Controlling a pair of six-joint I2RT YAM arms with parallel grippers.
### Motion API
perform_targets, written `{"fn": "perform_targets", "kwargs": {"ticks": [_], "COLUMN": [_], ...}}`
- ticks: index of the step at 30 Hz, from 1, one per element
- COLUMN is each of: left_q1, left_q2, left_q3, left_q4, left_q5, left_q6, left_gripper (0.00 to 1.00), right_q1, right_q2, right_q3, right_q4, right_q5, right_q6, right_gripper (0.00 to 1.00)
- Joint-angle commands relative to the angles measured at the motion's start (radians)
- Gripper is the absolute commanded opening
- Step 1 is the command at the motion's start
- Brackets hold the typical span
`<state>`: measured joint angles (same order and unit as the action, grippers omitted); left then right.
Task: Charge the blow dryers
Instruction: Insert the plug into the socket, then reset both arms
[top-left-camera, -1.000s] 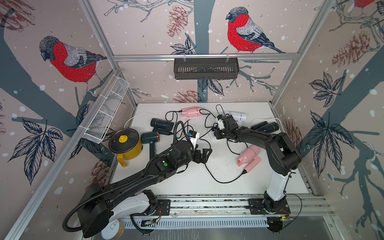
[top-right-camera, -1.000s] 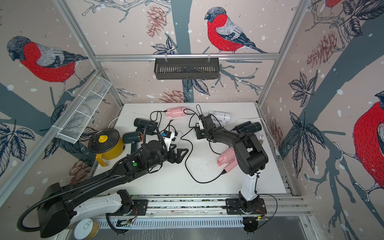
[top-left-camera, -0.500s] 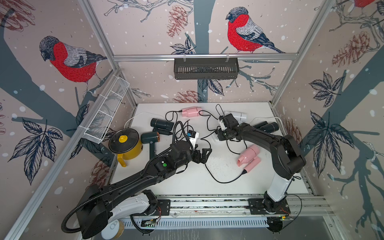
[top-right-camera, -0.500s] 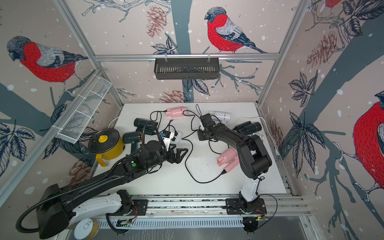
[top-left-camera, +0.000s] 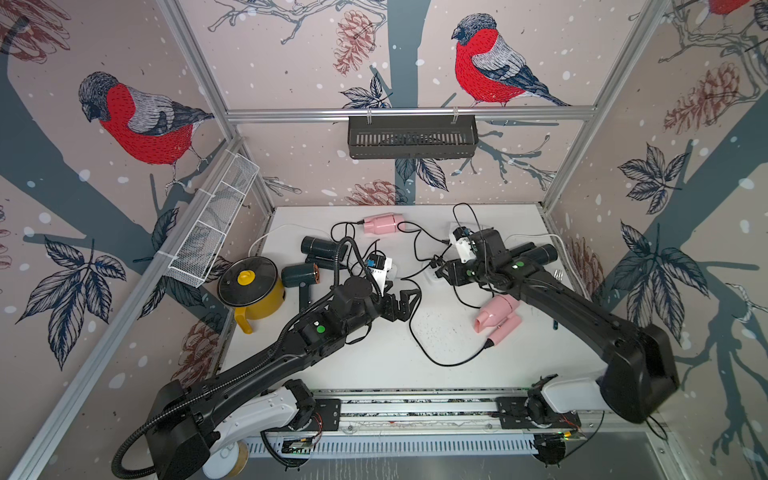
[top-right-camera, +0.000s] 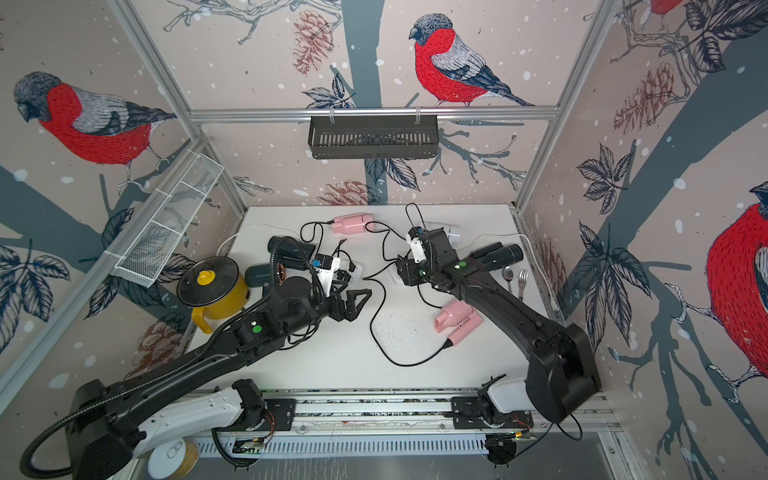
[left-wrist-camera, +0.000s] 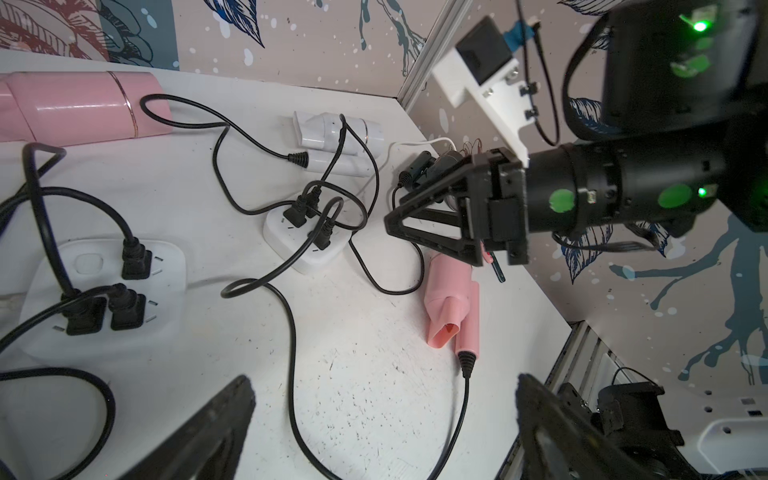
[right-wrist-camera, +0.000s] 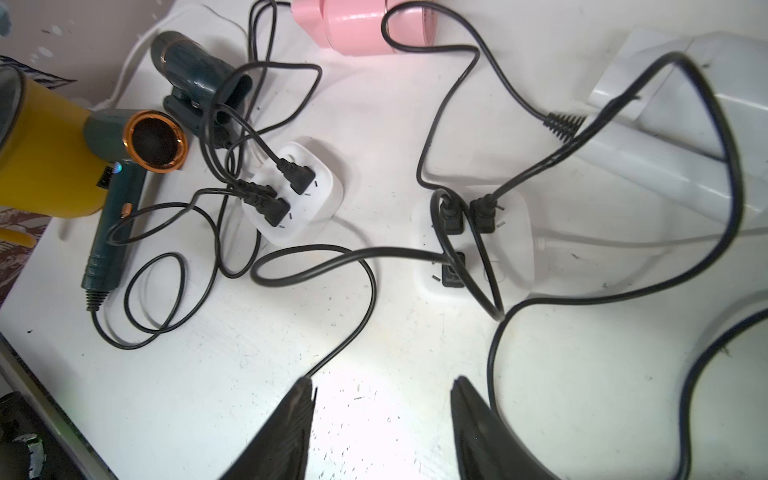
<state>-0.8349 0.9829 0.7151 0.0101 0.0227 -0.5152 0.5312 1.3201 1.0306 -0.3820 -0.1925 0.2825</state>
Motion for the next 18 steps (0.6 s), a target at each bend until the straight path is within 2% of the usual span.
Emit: {"fn": "perform_targets", "kwargs": {"ticks": [1,6,9,12,16,18], "left_q1": [0.026,0.068,0.084,0.096,0.148,0.200], "left_q2": [-0.016,-0.036,-0.041,-0.053,-0.053,-0.053], "left_q3": [0.015,0.020,0.019,0.020,0.037,0.035], "left_q4": [-0.019,-0.045,-0.063,-0.089,-0.173,-0.185], "left_q5": [0.006,0.022,0.007,-0.067,-0.233,-0.253], "left_q6": [0.013,0.014,0.017,-0.008,-0.014,-0.007], "left_gripper": [0.98,0.98,0.98,0.97,0.97,0.97], "right_q1": [0.001,0.006,0.006,0.004,0.000,-0.001], "right_q2": [-0.108,-0.330,-0.429,-0.505,-0.575,-0.590], "right_q3": [-0.059,-0.247,-0.345,-0.401,-0.487,-0.513], "right_q4": [0.069,0.252,0.330,0.355,0.422,0.428], "right_q5": [0.021,-0.011,0.027,0.132,0.248,0.302], "right_q6": [-0.007,0.013,0.052,0.074,0.105,0.123], "right_gripper": [0.57,0.63,0.69,0.76,0.77,0.78]}}
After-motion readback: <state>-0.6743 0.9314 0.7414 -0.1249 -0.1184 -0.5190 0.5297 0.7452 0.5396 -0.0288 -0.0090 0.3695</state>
